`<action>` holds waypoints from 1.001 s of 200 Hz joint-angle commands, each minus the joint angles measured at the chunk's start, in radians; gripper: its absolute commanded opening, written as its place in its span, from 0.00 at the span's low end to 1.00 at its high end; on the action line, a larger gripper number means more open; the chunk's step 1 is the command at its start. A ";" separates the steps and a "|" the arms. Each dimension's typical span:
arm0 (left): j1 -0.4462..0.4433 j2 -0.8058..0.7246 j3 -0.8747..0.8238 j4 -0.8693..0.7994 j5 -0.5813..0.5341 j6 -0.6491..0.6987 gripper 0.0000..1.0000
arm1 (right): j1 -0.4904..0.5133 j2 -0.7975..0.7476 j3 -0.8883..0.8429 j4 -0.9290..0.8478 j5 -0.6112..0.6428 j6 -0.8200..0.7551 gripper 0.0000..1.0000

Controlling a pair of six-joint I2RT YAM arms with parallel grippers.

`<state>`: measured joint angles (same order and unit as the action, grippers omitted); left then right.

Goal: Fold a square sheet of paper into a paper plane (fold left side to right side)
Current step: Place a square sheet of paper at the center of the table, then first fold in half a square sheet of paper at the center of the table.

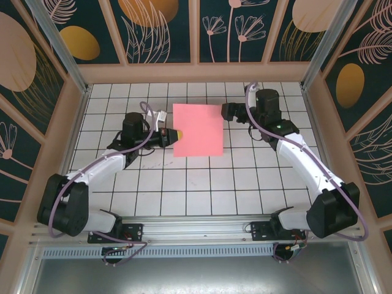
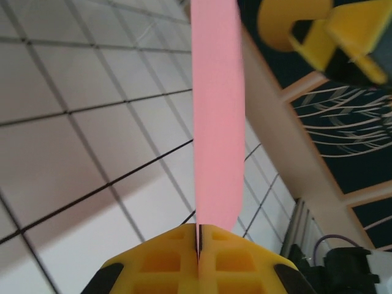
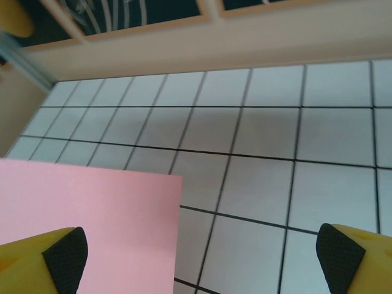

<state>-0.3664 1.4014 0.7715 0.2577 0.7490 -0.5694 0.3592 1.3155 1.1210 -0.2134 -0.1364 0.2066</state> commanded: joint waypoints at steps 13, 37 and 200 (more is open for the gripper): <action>-0.001 0.106 0.008 -0.074 -0.058 0.025 0.00 | -0.011 0.020 -0.032 0.047 0.020 0.077 0.99; -0.002 0.206 0.025 -0.087 -0.074 0.029 0.00 | -0.011 0.036 -0.073 0.091 -0.046 0.121 0.99; -0.002 0.390 0.225 -0.317 -0.185 0.079 0.00 | 0.089 0.519 0.049 0.177 -0.318 0.330 0.28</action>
<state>-0.3664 1.7542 0.9314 0.0143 0.5591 -0.5350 0.4297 1.7641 1.0660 -0.0048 -0.4416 0.5339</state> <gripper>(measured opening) 0.070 0.306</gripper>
